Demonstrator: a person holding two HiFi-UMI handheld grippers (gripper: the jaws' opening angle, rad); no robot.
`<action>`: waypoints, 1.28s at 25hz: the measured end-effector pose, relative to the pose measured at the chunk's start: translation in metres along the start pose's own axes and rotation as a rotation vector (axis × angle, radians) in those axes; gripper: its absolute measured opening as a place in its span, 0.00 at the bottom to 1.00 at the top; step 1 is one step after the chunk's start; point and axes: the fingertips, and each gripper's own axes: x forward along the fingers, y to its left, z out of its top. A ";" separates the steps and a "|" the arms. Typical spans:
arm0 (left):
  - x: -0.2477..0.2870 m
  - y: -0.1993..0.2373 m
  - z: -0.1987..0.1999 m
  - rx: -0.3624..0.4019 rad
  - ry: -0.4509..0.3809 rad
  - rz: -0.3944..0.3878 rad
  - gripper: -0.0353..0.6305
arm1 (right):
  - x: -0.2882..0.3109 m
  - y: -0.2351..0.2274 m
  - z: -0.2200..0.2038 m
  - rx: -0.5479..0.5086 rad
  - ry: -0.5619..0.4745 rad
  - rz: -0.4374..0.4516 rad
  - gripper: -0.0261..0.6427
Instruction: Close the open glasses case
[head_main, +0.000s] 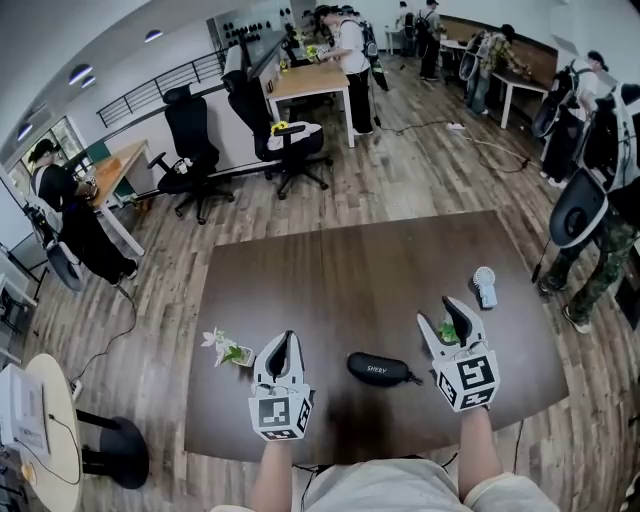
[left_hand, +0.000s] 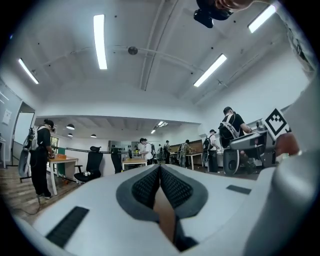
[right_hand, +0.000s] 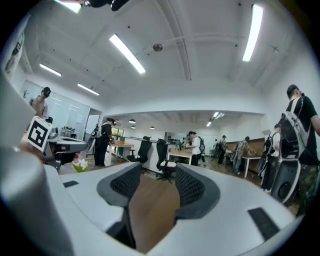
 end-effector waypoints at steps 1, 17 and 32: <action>0.000 0.000 0.005 0.015 -0.007 0.004 0.06 | -0.005 -0.005 0.010 0.001 -0.038 -0.023 0.37; -0.013 0.004 0.028 0.068 -0.034 0.058 0.06 | -0.024 -0.017 0.030 -0.023 -0.119 -0.120 0.35; -0.012 0.002 0.029 0.063 -0.024 0.062 0.06 | -0.023 -0.018 0.021 -0.026 -0.078 -0.137 0.04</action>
